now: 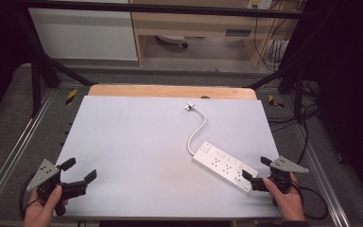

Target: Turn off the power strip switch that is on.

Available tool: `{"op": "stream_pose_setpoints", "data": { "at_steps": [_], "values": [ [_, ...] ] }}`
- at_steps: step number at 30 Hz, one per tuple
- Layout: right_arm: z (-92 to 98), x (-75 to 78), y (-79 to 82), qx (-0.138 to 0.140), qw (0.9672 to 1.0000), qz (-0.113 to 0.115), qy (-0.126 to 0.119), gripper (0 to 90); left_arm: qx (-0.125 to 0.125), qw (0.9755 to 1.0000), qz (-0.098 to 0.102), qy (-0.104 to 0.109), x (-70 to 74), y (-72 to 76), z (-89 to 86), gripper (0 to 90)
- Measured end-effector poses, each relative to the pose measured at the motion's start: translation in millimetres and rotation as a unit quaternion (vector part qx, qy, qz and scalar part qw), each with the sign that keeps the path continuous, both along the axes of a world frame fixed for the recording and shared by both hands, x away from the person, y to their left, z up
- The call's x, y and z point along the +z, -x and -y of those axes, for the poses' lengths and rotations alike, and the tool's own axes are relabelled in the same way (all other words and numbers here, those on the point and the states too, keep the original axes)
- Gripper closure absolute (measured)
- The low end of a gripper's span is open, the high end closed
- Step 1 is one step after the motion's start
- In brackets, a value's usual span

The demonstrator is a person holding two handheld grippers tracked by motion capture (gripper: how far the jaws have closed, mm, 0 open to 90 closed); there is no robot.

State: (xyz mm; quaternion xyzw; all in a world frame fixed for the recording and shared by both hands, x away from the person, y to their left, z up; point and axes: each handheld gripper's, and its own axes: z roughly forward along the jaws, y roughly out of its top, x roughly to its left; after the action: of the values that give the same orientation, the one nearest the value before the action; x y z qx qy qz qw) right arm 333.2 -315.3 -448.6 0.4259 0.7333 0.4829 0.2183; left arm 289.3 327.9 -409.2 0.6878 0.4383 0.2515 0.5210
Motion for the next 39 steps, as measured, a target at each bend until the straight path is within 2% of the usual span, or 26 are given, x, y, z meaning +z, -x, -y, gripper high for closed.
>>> {"op": "stream_pose_setpoints", "data": {
  "at_steps": [6,11,18,23,27,31,35,39],
  "values": [
    [-0.4,-1.3,-0.3,0.001,1.0,-0.008,0.0,3.0,-0.003,1.0,-0.002,0.001,-0.3,-0.3,0.8,5.5],
    [0.6,-0.9,-0.3,-0.001,1.0,-0.006,-0.006,3.0,-0.011,0.9998,-0.007,-0.013,-1.6,-0.7,4.4,5.6],
    [1.1,0.1,0.7,-0.003,0.9999,-0.007,-0.009,3.0,-0.01,0.9999,-0.006,-0.011,-1.4,-0.6,3.9,5.5],
    [-0.3,4.7,0.1,-0.037,0.9991,-0.006,-0.018,2.7,-0.011,0.9998,-0.007,-0.012,-1.4,-0.5,4.3,5.5],
    [-0.8,9.9,-0.2,-0.058,0.9972,-0.016,-0.044,6.5,-0.009,0.9999,-0.008,-0.011,-1.5,-0.5,3.9,5.6],
    [-0.7,17.7,1.9,-0.066,0.9969,-0.007,-0.042,8.6,-0.009,0.9999,-0.008,-0.011,-1.5,-0.6,4.0,5.6],
    [-1.9,22.5,2.6,-0.062,0.9974,-0.011,-0.036,8.4,-0.01,0.9999,-0.007,-0.011,-1.4,-0.6,4.1,5.6],
    [-3.3,23.4,2.6,-0.045,0.9985,-0.015,-0.029,7.2,-0.009,0.9999,-0.007,-0.011,-1.4,-0.6,4.1,5.7]
  ]
}}
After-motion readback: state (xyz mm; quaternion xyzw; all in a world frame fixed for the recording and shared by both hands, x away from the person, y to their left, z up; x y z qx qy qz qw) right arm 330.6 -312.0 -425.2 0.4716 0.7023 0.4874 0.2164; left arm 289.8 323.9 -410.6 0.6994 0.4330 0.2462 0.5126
